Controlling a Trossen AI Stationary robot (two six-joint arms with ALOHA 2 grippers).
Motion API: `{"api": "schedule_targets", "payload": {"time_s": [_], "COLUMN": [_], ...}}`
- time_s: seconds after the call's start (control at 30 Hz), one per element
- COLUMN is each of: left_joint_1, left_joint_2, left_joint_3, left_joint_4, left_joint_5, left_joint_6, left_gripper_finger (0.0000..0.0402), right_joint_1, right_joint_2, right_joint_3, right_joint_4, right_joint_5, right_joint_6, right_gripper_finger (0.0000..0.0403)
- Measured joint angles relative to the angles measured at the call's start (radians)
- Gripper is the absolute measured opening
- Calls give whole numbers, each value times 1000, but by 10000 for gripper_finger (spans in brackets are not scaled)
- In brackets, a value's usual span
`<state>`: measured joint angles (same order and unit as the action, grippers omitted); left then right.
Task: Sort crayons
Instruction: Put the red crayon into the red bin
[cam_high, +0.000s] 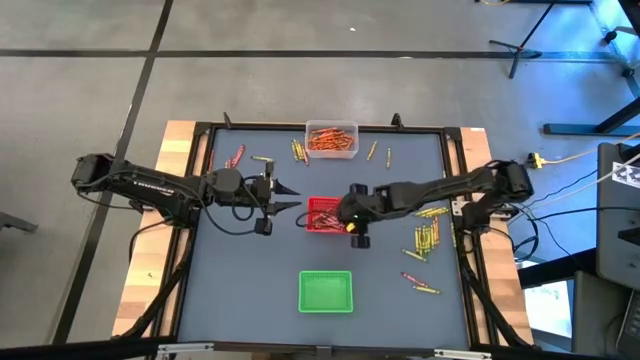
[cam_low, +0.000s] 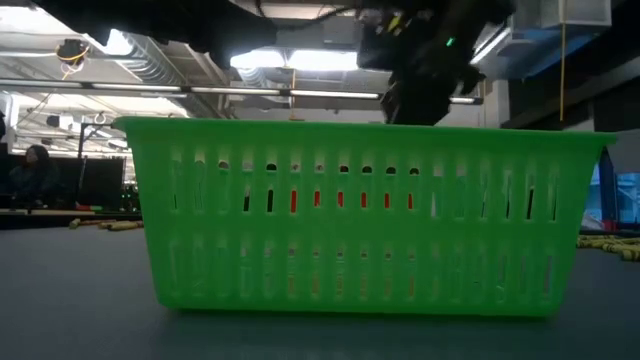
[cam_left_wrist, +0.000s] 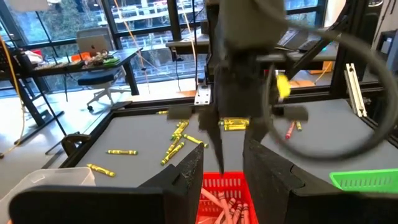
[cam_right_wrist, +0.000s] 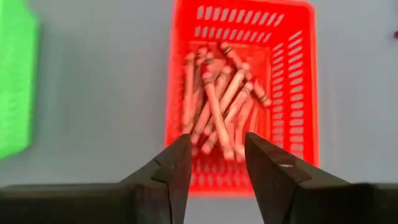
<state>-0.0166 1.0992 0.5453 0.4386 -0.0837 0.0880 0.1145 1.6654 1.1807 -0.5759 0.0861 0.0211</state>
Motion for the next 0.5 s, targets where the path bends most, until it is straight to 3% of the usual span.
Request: {"api": "schedule_targets", "payload": {"time_s": [0.23, 0.5], "left_joint_1": [0, 0], "left_joint_2": [0, 0], "left_joint_3": [0, 0], "left_joint_4": [-1, 5], "left_joint_5": [0, 0], "left_joint_6": [-1, 0], "left_gripper_finger": [99, 99], "right_joint_1": [146, 329], "right_joint_2": [-132, -203], "right_joint_3": [-11, -113], "right_joint_4": [-226, -318], "right_joint_5": [6, 9], "right_joint_6": [155, 448], "right_gripper_finger": [145, 144]}}
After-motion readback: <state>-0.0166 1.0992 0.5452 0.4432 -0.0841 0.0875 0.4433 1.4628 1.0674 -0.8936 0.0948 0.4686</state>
